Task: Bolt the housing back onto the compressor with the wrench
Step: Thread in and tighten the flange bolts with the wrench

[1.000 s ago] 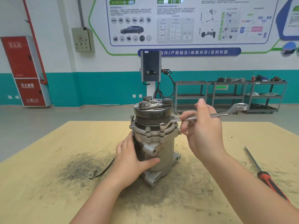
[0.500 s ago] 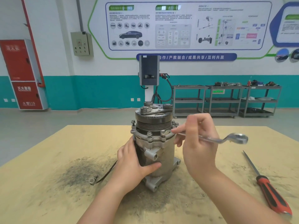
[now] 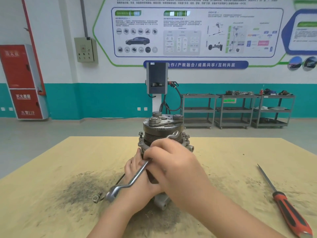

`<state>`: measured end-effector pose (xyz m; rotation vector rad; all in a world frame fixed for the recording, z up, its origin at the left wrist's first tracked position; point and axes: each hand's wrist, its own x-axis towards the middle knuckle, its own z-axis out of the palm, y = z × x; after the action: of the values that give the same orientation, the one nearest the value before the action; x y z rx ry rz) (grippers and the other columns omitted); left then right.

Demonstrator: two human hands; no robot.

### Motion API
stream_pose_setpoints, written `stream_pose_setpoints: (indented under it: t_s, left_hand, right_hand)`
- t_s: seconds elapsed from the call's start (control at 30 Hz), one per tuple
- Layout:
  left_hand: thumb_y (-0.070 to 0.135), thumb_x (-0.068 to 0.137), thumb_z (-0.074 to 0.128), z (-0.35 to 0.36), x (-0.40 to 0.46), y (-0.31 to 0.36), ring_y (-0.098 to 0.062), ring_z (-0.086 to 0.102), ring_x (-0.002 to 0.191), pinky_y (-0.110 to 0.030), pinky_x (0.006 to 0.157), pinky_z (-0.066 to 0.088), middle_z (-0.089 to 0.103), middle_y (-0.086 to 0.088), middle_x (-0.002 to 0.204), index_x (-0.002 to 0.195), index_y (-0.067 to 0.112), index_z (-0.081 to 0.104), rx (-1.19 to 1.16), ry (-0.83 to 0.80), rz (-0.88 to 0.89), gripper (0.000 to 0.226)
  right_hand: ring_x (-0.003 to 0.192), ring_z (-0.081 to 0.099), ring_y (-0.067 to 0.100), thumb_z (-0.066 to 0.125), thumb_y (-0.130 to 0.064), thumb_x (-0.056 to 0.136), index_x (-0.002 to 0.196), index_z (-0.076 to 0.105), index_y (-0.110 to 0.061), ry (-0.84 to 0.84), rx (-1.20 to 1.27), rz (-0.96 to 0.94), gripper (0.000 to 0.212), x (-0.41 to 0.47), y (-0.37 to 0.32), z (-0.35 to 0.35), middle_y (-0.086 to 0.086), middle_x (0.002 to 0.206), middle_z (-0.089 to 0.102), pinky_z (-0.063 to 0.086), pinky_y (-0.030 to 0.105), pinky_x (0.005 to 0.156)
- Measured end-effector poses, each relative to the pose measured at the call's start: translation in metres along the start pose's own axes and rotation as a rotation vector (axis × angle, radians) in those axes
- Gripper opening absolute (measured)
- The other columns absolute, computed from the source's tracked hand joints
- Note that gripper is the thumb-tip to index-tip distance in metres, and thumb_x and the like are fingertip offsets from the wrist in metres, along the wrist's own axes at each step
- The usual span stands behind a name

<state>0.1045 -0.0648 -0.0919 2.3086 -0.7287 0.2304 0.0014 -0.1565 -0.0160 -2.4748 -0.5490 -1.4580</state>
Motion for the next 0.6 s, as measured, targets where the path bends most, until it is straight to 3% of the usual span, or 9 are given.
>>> stream_pose_setpoints:
  t_s: [0.07,0.13,0.17,0.27,0.37,0.5,0.6]
  left_hand:
    - [0.068,0.076,0.059,-0.001,0.0,0.005,-0.026,0.017,0.149,-0.046,0.117,0.028,0.019,-0.005,0.161,0.155,0.02,0.011,0.009,-0.048,-0.038,0.104]
    - [0.067,0.066,0.077,0.002,-0.003,0.003,-0.018,-0.008,0.152,-0.046,0.124,0.01,-0.007,0.009,0.165,0.155,0.023,-0.017,-0.058,-0.057,-0.109,0.138]
    - [0.067,0.064,0.079,0.004,-0.003,0.0,-0.015,-0.015,0.151,-0.045,0.124,0.004,-0.013,0.012,0.164,0.153,0.023,-0.024,-0.075,-0.047,-0.111,0.143]
    - [0.07,0.061,0.078,0.009,0.001,-0.007,-0.013,-0.016,0.15,-0.044,0.124,0.001,-0.016,0.014,0.163,0.152,0.023,-0.027,-0.079,-0.01,-0.111,0.146]
    - [0.073,0.059,0.077,0.007,0.001,-0.007,-0.012,-0.012,0.15,-0.044,0.123,0.004,-0.014,0.017,0.162,0.152,0.024,-0.026,-0.082,-0.004,-0.101,0.147]
    - [0.073,0.06,0.077,0.008,-0.001,-0.007,-0.012,-0.008,0.15,-0.044,0.123,0.007,-0.01,0.016,0.163,0.153,0.024,-0.024,-0.089,0.03,-0.099,0.146]
    - [0.072,0.06,0.077,0.006,-0.001,-0.005,-0.012,-0.006,0.15,-0.045,0.123,0.009,-0.008,0.014,0.163,0.153,0.024,-0.022,-0.082,0.024,-0.096,0.144]
  right_hand:
    - [0.076,0.06,0.02,0.062,-0.002,0.084,0.089,0.066,-0.003,0.128,0.083,-0.056,0.006,0.002,0.008,-0.011,0.005,0.086,0.065,0.051,0.033,0.066]
    - [0.065,0.06,0.017,0.05,-0.011,0.093,0.103,0.057,-0.018,0.296,0.319,0.15,0.014,0.007,0.013,-0.022,-0.002,0.078,0.064,0.05,0.032,0.059]
    - [0.058,0.059,0.018,0.045,-0.013,0.093,0.105,0.048,-0.028,0.364,0.526,0.321,0.019,0.011,0.015,-0.027,-0.001,0.074,0.064,0.049,0.031,0.053]
    - [0.044,0.053,0.018,0.035,0.005,0.091,0.101,0.039,-0.023,0.544,1.036,0.742,0.03,0.018,0.034,-0.037,0.006,0.063,0.066,0.043,0.024,0.043]
    - [0.037,0.047,0.015,0.033,0.013,0.088,0.101,0.041,-0.02,0.616,1.203,0.97,0.036,0.019,0.051,-0.037,0.004,0.058,0.064,0.036,0.022,0.039]
    - [0.035,0.044,0.016,0.037,0.011,0.09,0.102,0.041,-0.021,0.661,1.299,1.092,0.035,0.012,0.058,-0.025,0.008,0.066,0.054,0.032,0.02,0.037]
    - [0.036,0.046,0.018,0.037,0.013,0.089,0.105,0.039,-0.02,0.656,1.358,1.053,0.037,0.01,0.061,-0.019,0.009,0.067,0.053,0.035,0.02,0.038]
